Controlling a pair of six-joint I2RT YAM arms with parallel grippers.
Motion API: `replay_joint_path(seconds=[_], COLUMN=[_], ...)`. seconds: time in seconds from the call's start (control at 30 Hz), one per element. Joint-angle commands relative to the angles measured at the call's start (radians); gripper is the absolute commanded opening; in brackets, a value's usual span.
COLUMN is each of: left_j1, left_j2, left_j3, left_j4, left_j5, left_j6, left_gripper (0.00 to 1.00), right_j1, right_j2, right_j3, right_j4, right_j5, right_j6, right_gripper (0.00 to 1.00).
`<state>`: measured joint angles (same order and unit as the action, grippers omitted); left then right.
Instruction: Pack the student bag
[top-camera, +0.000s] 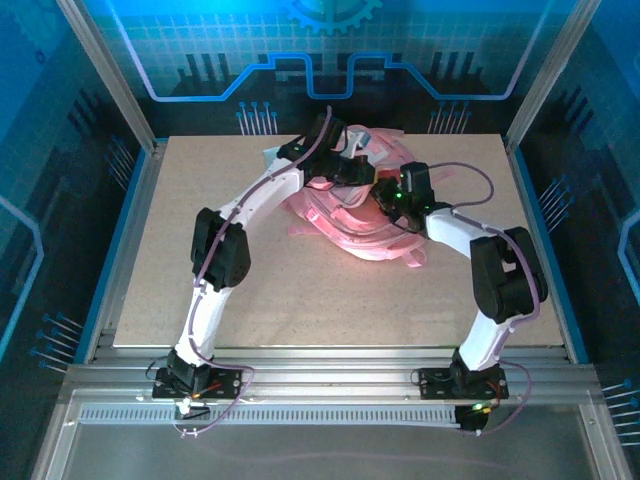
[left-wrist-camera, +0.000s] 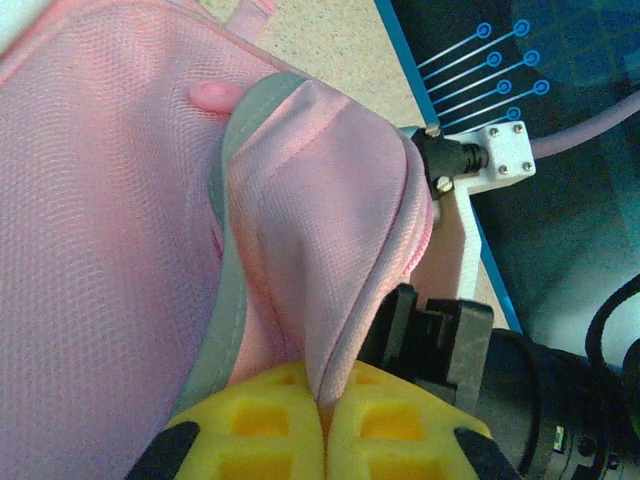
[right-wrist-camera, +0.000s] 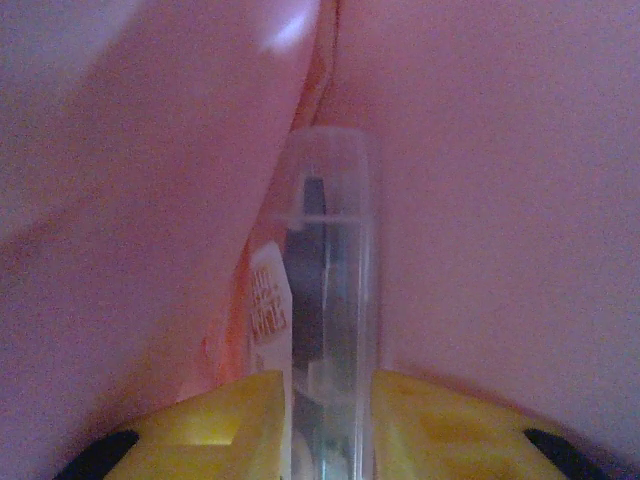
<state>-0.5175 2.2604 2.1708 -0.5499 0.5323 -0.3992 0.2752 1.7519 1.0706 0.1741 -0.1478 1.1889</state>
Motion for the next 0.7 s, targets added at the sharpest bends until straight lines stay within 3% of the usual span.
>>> replay_joint_path(seconds=[0.0, 0.13, 0.3, 0.43, 0.5, 0.6, 0.67], left_j1=[-0.042, -0.069, -0.113, -0.117, -0.122, -0.121, -0.119], left_j2=[-0.012, -0.017, 0.064, 0.125, 0.109, 0.04, -0.037], left_j3=[0.061, 0.066, 0.171, 0.22, 0.183, 0.07, -0.04], left_j4=[0.049, 0.105, 0.109, 0.098, 0.099, 0.106, 0.123], left_j5=[0.157, 0.186, 0.188, 0.22, 0.211, 0.179, 0.131], left_j6=[-0.05, -0.094, -0.067, -0.136, -0.137, -0.13, -0.115], left_gripper=[0.0, 0.0, 0.0, 0.0, 0.14, 0.57, 0.73], right_j1=[-0.017, -0.051, -0.094, -0.141, -0.172, -0.221, -0.254], right_j2=[-0.122, -0.279, -0.499, -0.641, -0.683, -0.701, -0.684], right_j3=[-0.033, -0.07, -0.096, -0.132, -0.14, -0.131, -0.117], right_j4=[-0.065, -0.208, -0.432, -0.524, -0.545, -0.57, -0.573], right_j5=[-0.038, 0.022, 0.2, 0.291, 0.292, 0.275, 0.259], right_j6=[-0.121, -0.244, -0.359, -0.408, -0.431, -0.463, -0.486], right_gripper=[0.33, 0.38, 0.45, 0.66, 0.72, 0.82, 0.87])
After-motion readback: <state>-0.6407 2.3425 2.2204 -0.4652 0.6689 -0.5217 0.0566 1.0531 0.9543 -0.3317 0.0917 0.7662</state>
